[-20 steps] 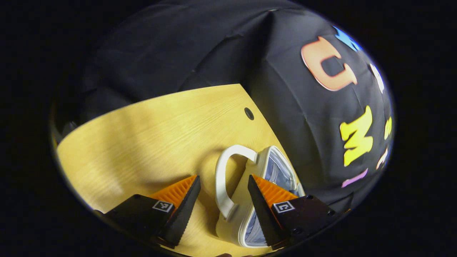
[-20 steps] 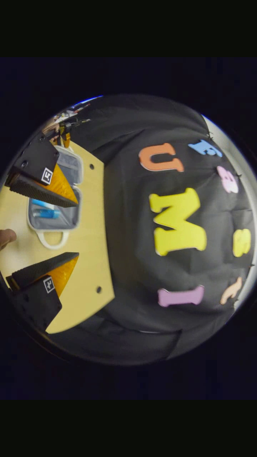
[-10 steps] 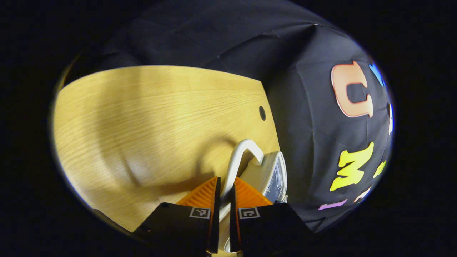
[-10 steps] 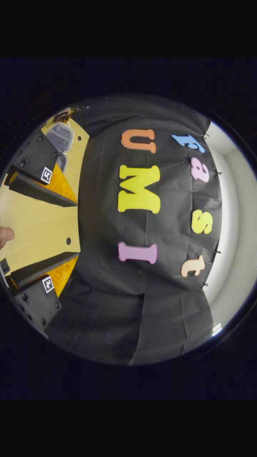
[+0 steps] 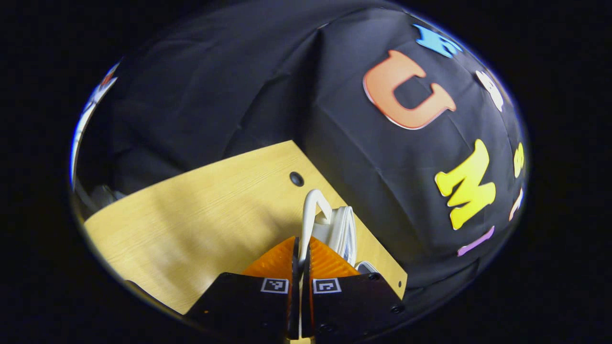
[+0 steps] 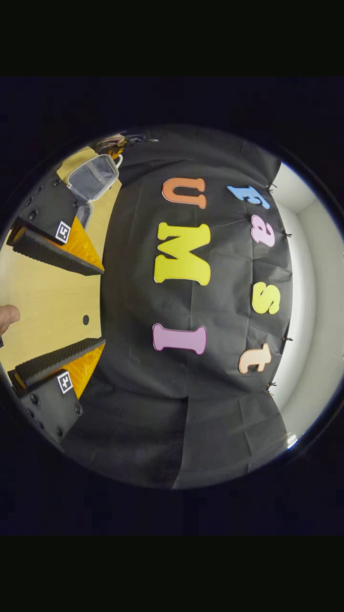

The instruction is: First open the suitcase, pack the skin care products into it, and then close the suitcase.

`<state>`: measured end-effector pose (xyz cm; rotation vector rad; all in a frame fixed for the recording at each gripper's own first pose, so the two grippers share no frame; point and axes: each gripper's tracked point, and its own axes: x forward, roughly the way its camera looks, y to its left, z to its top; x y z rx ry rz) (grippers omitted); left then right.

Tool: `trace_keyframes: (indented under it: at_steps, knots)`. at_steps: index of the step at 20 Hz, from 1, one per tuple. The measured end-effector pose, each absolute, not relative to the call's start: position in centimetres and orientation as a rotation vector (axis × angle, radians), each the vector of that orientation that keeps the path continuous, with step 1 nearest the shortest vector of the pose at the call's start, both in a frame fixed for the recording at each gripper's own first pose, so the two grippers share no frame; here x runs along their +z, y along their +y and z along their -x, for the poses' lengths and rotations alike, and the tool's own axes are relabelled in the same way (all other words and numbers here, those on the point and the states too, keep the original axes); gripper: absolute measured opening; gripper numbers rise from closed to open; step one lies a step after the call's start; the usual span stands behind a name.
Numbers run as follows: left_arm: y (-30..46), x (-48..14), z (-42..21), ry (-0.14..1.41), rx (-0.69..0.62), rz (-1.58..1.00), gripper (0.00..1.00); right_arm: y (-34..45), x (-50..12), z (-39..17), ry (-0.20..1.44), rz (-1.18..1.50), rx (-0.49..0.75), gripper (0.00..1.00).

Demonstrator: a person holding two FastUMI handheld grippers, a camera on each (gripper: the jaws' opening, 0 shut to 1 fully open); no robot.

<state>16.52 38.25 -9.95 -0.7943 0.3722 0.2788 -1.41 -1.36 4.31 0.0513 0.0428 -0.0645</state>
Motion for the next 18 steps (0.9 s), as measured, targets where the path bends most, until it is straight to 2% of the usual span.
trace_keyframes:
  at_steps: [5, 9, 15, 18]
  knots:
    - [29.7, -2.0, -17.3, 0.289, 0.167, 0.512, 0.05, -3.1, 4.2, 0.3, 0.031, -0.044, 0.013, 0.78]
    - [20.2, 0.4, -19.2, 0.265, 0.075, 0.278, 0.04, -4.5, 3.4, -0.3, 0.047, -0.047, 0.066, 0.79]
    - [8.8, -2.2, -19.9, 0.311, -0.006, 0.129, 0.05, -6.9, 2.3, -0.5, 0.068, -0.029, 0.116, 0.77]
    - [4.3, -4.8, -20.2, 0.369, -0.03, 0.029, 0.05, -8.2, 1.4, -0.4, 0.088, -0.002, 0.131, 0.8]
